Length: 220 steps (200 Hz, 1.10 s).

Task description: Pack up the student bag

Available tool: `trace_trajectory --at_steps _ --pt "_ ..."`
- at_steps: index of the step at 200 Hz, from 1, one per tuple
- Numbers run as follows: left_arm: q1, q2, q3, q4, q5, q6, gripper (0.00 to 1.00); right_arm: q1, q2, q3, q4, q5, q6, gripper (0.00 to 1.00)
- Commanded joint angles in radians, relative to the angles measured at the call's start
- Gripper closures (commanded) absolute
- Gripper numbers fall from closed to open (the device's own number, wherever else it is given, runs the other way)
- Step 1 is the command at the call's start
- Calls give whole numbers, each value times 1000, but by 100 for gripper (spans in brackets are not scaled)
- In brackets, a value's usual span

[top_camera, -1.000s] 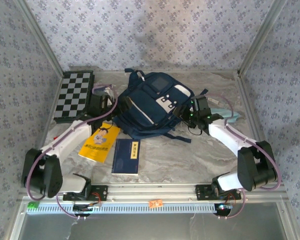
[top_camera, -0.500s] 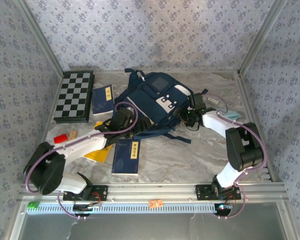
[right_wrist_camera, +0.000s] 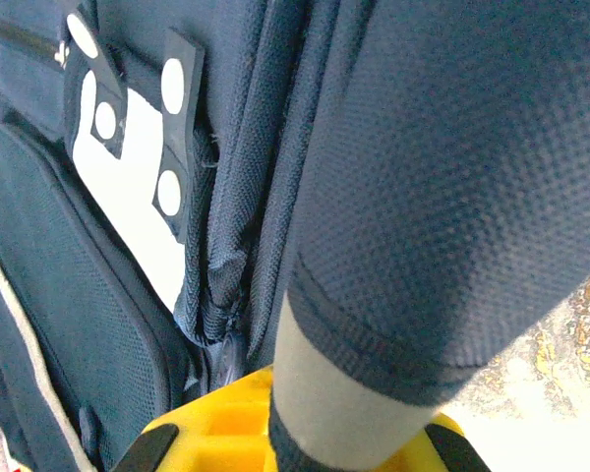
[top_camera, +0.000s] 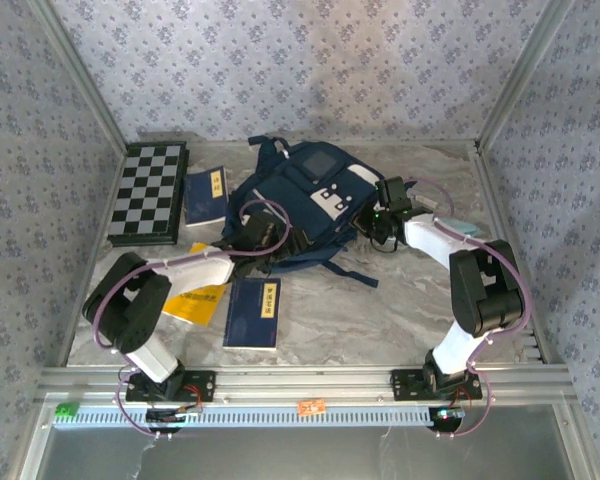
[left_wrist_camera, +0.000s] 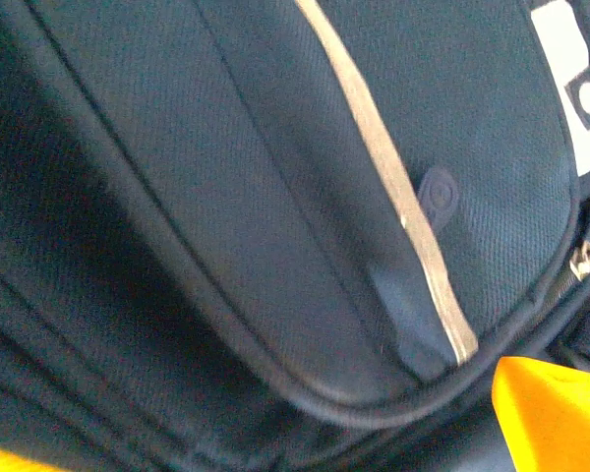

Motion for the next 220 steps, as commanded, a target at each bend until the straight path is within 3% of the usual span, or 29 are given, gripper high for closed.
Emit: trace_trajectory --at_steps 1,35,69,86,110,131,150,179,220 --pt "69 28 78 73 -21 92 5 17 -59 24 42 -52 16 100" --pt "132 -33 110 10 -9 192 6 30 -34 57 72 -44 70 100" --pt "121 -198 87 -164 -9 261 10 58 -75 47 113 0 170 100" --pt "62 -285 61 -246 -40 258 16 82 -95 28 135 17 225 100" --pt "-91 -334 39 -298 -145 233 28 101 -123 -8 172 40 299 100" --pt "-241 -298 32 -245 -242 236 32 109 -140 -18 176 49 325 100" --pt "-325 -221 48 -175 -314 268 34 119 -161 -31 185 56 346 100" --pt "-348 -61 111 -74 -315 341 37 138 -186 -31 177 72 355 100" --pt "-350 73 189 -2 -400 432 38 144 -205 -43 170 74 357 100"
